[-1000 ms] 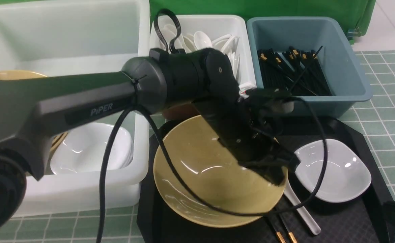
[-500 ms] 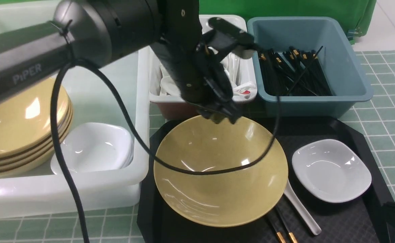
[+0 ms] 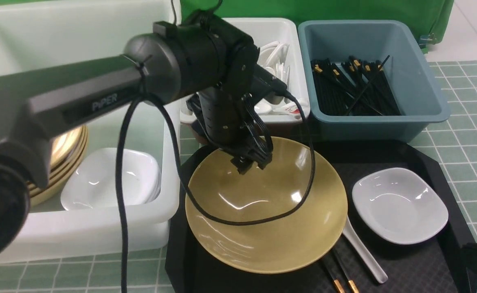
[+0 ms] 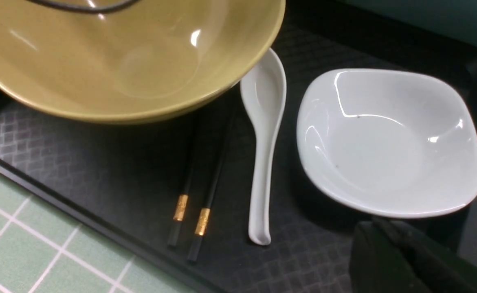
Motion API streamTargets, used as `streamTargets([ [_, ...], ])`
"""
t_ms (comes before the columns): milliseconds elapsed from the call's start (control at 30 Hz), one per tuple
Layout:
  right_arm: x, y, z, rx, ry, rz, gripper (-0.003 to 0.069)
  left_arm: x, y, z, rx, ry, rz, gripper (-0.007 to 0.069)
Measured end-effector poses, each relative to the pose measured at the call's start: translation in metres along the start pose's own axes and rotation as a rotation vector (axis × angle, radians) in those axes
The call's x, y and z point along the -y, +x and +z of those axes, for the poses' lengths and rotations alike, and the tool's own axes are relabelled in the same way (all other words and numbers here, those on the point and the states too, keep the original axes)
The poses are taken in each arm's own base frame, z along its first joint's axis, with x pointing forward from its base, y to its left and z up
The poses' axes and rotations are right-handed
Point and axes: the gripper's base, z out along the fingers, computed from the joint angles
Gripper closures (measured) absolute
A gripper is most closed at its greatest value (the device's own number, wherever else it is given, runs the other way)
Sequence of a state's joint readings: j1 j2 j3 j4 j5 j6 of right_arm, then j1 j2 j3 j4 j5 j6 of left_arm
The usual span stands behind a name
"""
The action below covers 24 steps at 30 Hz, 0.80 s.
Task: On blue table put chopsticks spoon bowls plates into blue grey white boxes.
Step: 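Grasp the large bowl on the tray by its rim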
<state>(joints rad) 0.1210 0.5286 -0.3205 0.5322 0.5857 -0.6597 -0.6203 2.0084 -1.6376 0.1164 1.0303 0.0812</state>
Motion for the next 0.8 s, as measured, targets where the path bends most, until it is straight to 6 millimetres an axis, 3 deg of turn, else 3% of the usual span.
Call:
streamTargets([
  [267,0.000,0.000,0.000,0.001,0.001,0.000,0.0610,0.004,-0.005,0.023,0.006,0.042,0.009,0.0279],
  [367,0.000,0.000,0.000,0.001,0.001,0.000,0.0610,0.005,-0.004,0.024,-0.009,0.054,0.013,0.0368],
  [500,0.000,0.000,0.000,0.001,0.001,0.000,0.0610,0.005,-0.005,0.008,-0.005,0.075,0.043,0.0451],
  [600,0.000,0.000,0.000,0.001,0.000,0.001,0.0610,0.006,-0.005,-0.016,0.010,0.099,0.060,0.0532],
  [633,0.000,0.000,0.000,0.001,0.000,0.001,0.0610,0.005,-0.005,-0.035,0.050,0.106,0.076,0.0578],
  [667,0.000,0.000,0.000,0.001,0.000,0.001,0.0610,0.005,-0.005,-0.035,0.051,0.107,0.080,0.0584],
  [700,0.000,0.000,0.000,0.001,0.000,0.001,0.0610,0.004,-0.003,-0.060,0.114,0.109,0.105,0.0608],
  [800,0.000,0.000,0.000,0.001,0.000,0.001,0.0610,-0.003,0.003,-0.108,0.254,0.072,0.151,0.0615],
])
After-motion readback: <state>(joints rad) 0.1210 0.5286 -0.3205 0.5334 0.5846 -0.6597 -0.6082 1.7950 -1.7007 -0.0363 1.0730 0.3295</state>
